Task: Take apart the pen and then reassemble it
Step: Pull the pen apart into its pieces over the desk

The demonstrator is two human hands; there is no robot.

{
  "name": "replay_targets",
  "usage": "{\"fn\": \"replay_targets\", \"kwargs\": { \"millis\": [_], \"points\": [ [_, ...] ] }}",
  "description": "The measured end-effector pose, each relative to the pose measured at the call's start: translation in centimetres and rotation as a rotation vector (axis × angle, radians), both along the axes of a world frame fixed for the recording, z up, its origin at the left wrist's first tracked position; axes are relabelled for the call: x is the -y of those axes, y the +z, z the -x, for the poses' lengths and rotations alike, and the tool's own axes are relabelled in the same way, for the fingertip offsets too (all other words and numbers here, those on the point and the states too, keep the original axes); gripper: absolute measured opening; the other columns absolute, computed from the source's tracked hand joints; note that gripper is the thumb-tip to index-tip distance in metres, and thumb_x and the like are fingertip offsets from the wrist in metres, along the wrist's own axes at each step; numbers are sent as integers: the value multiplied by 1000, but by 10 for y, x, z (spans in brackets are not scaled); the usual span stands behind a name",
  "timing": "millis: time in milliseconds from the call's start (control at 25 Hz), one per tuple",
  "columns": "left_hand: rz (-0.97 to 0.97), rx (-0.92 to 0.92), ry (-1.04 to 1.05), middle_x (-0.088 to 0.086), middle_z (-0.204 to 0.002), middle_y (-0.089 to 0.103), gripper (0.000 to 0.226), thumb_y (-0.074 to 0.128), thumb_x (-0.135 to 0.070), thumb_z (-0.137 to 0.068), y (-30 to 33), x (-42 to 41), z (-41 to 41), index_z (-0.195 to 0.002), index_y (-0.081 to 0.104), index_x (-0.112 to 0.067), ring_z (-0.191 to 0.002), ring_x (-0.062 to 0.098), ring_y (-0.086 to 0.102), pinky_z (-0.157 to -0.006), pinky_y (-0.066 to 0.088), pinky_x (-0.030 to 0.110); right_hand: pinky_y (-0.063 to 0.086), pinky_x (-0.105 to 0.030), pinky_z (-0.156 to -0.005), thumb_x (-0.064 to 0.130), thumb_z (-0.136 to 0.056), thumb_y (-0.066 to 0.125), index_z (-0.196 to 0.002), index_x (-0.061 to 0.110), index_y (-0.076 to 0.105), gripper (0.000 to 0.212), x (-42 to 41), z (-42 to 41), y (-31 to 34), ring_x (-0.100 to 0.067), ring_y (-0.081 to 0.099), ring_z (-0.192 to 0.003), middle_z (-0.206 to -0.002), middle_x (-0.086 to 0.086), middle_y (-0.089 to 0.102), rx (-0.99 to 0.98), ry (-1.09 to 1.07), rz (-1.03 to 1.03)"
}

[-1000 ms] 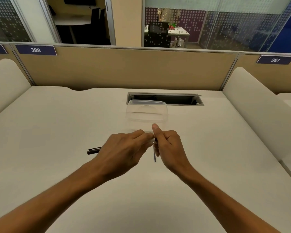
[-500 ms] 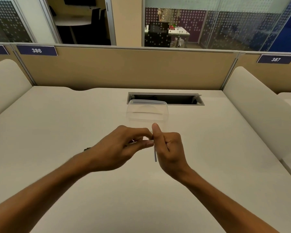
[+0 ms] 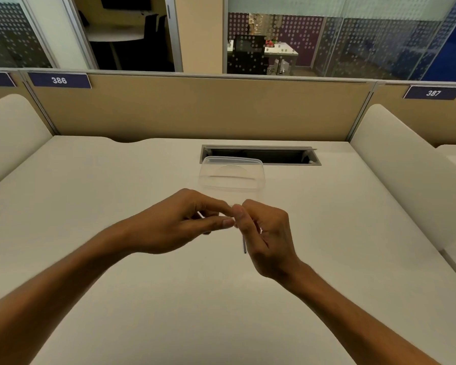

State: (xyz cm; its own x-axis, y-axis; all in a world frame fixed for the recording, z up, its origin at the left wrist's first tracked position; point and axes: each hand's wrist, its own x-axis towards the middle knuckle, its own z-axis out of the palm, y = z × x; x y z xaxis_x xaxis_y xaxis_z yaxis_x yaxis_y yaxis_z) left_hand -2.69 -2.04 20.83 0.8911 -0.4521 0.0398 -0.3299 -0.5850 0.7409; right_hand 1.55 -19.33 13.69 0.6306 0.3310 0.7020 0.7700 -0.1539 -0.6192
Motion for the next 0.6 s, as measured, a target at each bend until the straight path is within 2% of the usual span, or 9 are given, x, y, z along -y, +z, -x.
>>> {"fn": "replay_targets", "kwargs": {
  "millis": [80,240,320,440,560,600],
  "points": [
    [-62,96,78,-27,-68,62,26,49,-34,-96,-3,-1,2,-109,69,-22,-62,3,55,-59,39,9,35,-18,-49,33,-98,41,-62,25,49,38,2,-1,-1,-10,48,-52,-54,10,47,-155,-1,-1],
    [-239,190,115,-7,-59,52,13,46,-28,-98,-10,-4,3,-105,55,-23,-54,14,45,-52,35,21,47,-18,-59,34,-98,46,-69,10,61,41,7,-6,-1,-9,56,-58,-60,5,58,-380,93,1],
    [-286,227,125,-8,-60,49,8,45,-28,-98,-11,-4,2,-102,52,-25,-54,14,44,-53,35,27,46,-16,-60,35,-96,47,-74,14,64,35,11,-8,1,-8,58,-59,-63,9,61,-424,117,27],
    [-311,300,181,-18,-65,51,14,46,-31,-98,-11,-4,2,-106,56,-26,-60,10,49,-57,38,29,43,-14,-57,36,-94,51,-83,28,63,18,18,-10,6,-6,62,-64,-70,17,65,-445,123,61],
    [-285,370,200,-17,-88,65,25,43,-35,-98,-10,-5,2,-113,61,-25,-73,10,57,-63,47,33,52,-24,-59,35,-92,56,-91,30,62,8,24,-10,9,-8,67,-75,-83,14,68,-399,98,75],
    [-281,386,193,-16,-93,67,28,42,-36,-98,-10,-6,1,-115,62,-25,-76,11,59,-64,49,35,53,-23,-58,32,-91,59,-94,29,63,6,25,-11,10,-9,68,-78,-88,12,69,-388,96,71]
  ]
}}
